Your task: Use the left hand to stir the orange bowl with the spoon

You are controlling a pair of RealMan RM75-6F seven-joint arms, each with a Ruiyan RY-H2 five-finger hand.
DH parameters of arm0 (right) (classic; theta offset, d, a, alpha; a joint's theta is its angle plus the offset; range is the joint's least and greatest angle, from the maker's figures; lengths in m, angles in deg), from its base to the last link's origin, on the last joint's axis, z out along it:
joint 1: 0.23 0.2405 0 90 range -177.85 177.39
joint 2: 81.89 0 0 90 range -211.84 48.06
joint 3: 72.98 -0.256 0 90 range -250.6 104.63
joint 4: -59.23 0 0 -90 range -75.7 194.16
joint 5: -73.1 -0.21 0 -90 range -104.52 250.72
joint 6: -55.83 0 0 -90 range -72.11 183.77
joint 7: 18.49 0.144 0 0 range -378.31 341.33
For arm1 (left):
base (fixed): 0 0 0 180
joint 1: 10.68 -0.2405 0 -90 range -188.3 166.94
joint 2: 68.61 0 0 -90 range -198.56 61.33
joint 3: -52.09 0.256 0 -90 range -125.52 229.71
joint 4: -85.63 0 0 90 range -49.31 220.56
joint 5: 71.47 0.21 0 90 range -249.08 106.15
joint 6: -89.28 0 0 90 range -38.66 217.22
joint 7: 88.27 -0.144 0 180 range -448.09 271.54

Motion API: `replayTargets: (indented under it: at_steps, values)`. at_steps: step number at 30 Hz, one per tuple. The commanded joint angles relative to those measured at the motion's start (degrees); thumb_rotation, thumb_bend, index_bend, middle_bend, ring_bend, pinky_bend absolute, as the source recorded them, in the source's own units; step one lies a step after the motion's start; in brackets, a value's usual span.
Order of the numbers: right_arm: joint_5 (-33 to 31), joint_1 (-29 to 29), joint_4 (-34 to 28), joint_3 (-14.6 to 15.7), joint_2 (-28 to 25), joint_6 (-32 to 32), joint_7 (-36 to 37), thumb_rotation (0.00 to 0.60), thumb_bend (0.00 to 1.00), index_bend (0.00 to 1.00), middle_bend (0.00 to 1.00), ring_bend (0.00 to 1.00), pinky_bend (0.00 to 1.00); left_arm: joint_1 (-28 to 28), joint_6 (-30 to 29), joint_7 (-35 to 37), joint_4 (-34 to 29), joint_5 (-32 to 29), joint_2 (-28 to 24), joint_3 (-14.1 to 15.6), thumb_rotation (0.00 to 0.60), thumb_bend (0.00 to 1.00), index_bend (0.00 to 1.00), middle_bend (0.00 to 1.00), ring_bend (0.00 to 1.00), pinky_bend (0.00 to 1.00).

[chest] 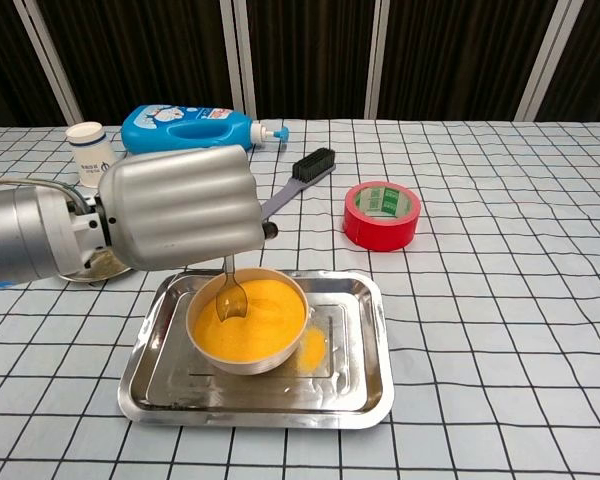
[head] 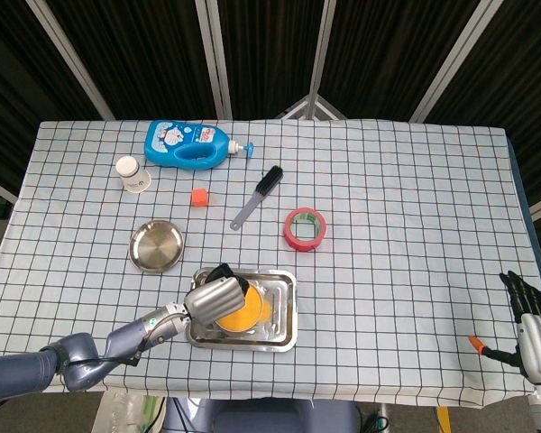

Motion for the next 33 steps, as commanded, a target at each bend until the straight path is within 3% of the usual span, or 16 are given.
replayTargets:
  at_steps: [1, 16, 33]
  values:
    - [0.04, -0.03, -0.05, 0.02, 0.01, -0.06, -0.05, 0.6, 0.2, 0.0, 0.0, 0.0, 0.0, -0.23, -0.27, -0.04, -0.18, -0.37, 0.9, -0.19, 0.6, 0.58, 0.83, 1.0, 1.0, 1.0]
    - [0.09, 0.02, 0.06, 0.01, 0.0, -0.01, 0.01, 0.6, 0.2, 0.0, 0.0, 0.0, 0.0, -0.49, -0.83, -1.62, -1.5, -2.28, 3.42, -1.88, 0.6, 0.58, 0.83, 1.0, 1.0, 1.0]
    - [-0.21, 0.09, -0.15, 0.0, -0.06, 0.28, -0.03, 0.6, 0.2, 0.0, 0.0, 0.0, 0.0, -0.56, -0.54, -1.16, -4.08, -1.42, -4.32, -1.37, 0.6, 0.58, 0.83, 1.0, 1.0, 1.0]
